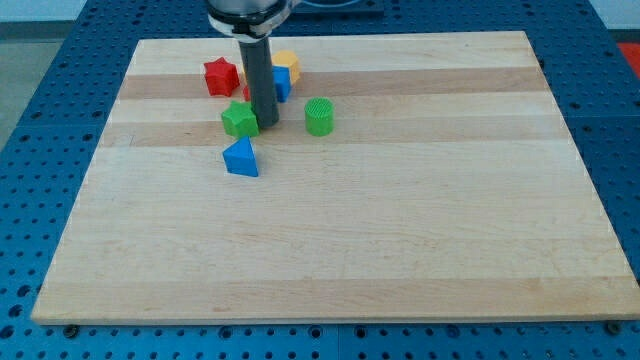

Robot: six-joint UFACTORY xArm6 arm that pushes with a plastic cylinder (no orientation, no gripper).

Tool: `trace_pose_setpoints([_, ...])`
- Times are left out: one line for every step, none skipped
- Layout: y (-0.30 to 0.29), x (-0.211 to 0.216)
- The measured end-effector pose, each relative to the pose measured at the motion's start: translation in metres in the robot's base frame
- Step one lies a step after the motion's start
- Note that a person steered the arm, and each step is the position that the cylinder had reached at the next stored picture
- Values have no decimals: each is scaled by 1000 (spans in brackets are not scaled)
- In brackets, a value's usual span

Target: Point your arm at the bottom of the blue triangle

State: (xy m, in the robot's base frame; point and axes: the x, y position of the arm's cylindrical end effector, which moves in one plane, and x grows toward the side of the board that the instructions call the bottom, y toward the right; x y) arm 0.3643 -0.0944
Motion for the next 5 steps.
trace_pose_setpoints([0, 3])
trace_pose_setpoints([3, 15])
trace_pose_setpoints([5, 34])
trace_pose_setpoints([16, 52])
trace_pose_setpoints([47, 78])
